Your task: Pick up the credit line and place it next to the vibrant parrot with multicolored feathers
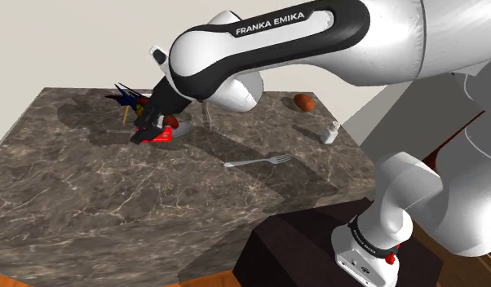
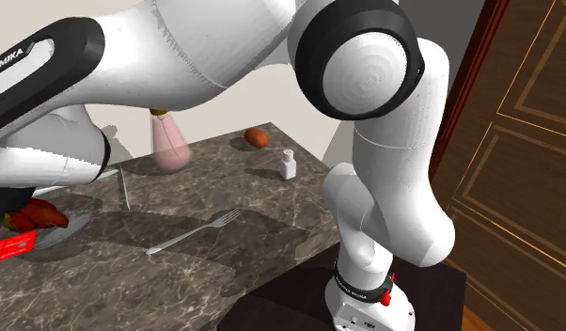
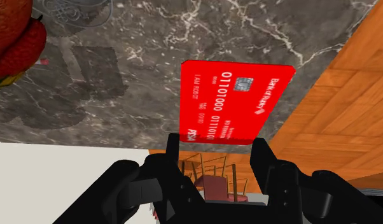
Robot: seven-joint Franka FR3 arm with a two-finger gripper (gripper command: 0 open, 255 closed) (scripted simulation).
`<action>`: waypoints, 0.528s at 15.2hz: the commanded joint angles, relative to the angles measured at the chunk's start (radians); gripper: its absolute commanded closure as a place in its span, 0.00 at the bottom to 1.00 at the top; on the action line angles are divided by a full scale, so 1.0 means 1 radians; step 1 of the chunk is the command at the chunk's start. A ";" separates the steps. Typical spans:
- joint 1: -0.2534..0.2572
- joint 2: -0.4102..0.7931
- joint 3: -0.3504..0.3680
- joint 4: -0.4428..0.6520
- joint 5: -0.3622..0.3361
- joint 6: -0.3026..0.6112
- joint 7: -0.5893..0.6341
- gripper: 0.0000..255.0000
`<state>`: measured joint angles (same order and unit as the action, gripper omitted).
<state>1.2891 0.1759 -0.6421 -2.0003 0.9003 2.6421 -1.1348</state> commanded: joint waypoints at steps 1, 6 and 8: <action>-0.007 0.014 0.010 -0.007 0.036 0.011 -0.032 1.00; -0.029 0.054 0.038 -0.017 0.132 0.034 -0.117 1.00; -0.039 0.071 0.049 -0.019 0.172 0.042 -0.152 1.00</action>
<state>1.2560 0.2360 -0.5985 -2.0212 1.0516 2.6815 -1.2700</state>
